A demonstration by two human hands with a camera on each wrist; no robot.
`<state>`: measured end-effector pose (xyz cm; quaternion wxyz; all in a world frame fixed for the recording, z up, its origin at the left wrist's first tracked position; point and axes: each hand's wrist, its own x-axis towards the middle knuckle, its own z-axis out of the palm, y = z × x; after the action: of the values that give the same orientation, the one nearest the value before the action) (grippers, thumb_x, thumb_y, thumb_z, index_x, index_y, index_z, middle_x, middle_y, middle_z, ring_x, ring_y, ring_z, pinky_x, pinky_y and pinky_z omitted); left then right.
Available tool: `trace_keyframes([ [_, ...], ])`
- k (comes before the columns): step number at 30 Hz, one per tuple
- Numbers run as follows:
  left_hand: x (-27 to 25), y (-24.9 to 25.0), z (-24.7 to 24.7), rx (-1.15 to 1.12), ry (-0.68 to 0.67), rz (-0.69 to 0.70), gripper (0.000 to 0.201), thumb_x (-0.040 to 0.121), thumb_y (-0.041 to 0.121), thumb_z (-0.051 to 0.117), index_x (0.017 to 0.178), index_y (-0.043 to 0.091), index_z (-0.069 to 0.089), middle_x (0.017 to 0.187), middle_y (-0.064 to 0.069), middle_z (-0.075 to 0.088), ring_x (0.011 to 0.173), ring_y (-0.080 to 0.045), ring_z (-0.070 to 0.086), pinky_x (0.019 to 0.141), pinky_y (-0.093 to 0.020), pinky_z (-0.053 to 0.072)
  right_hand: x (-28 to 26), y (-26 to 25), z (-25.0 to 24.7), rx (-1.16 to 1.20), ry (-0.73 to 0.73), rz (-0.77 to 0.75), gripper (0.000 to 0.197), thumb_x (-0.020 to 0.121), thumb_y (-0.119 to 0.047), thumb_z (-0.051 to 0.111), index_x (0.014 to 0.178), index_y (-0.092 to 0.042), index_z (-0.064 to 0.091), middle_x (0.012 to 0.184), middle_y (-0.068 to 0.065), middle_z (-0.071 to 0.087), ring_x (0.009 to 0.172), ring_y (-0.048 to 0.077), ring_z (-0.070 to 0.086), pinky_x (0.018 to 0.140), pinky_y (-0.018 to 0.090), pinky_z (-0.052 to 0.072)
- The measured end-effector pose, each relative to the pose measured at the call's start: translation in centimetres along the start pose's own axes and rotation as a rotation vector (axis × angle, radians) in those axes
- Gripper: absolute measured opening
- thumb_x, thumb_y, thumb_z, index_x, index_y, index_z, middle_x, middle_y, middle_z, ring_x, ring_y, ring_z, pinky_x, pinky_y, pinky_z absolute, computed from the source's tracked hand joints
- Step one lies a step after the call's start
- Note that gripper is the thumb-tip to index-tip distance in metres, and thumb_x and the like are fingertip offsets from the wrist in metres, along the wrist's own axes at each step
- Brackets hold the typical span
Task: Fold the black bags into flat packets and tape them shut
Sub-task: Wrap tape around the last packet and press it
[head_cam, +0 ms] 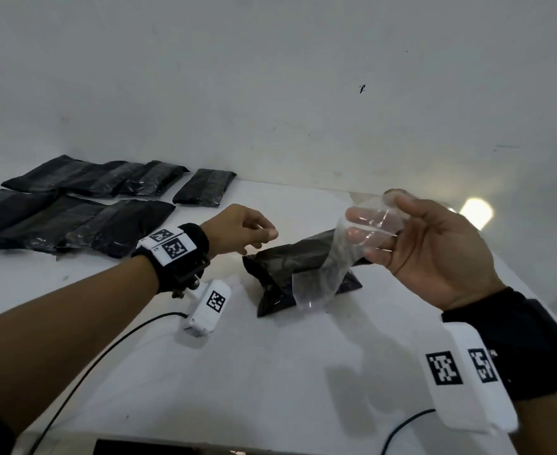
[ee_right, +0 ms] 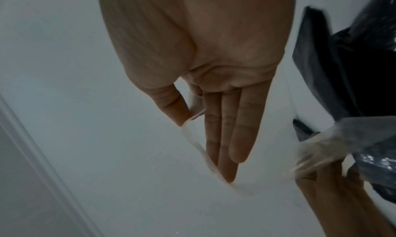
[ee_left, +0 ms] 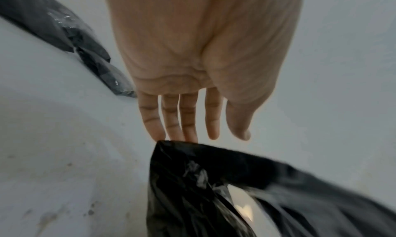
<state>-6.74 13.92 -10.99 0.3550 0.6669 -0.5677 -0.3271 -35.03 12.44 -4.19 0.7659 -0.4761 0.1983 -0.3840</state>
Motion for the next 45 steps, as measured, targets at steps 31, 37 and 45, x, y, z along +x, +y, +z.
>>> trace_keyframes([
  [31,1.9,1.7,5.2,0.914,-0.458,0.165,0.11,0.055,0.076,0.063,0.15,0.038,0.023,0.145,0.004,0.041,0.142,-0.026,0.026,0.116,-0.05,0.023,0.0,0.1,-0.7,0.078,-0.128,0.058,0.013,0.067,-0.022,0.067,0.079,-0.016,0.066,0.071,0.003,0.07,0.056,0.022,0.064,0.052,0.024,0.05],
  [37,3.2,1.7,4.5,0.812,-0.494,0.067,0.105,0.061,0.062,0.083,0.148,0.042,0.027,0.138,0.011,0.049,0.126,-0.018,0.047,0.104,-0.033,0.035,-0.2,-0.3,-1.6,0.022,-0.03,0.059,0.01,0.065,-0.022,0.064,0.073,-0.016,0.066,0.07,0.008,0.069,0.054,0.025,0.063,0.049,0.025,0.05],
  [45,2.1,0.1,4.2,0.951,-0.349,0.336,0.123,0.058,0.072,0.076,0.152,0.046,0.002,0.164,-0.009,0.001,0.151,-0.022,0.004,0.122,-0.045,-0.001,0.5,-0.2,-1.3,0.0,-0.004,0.071,0.011,0.062,-0.024,0.065,0.07,-0.016,0.068,0.069,0.013,0.068,0.051,0.026,0.061,0.049,0.023,0.049],
])
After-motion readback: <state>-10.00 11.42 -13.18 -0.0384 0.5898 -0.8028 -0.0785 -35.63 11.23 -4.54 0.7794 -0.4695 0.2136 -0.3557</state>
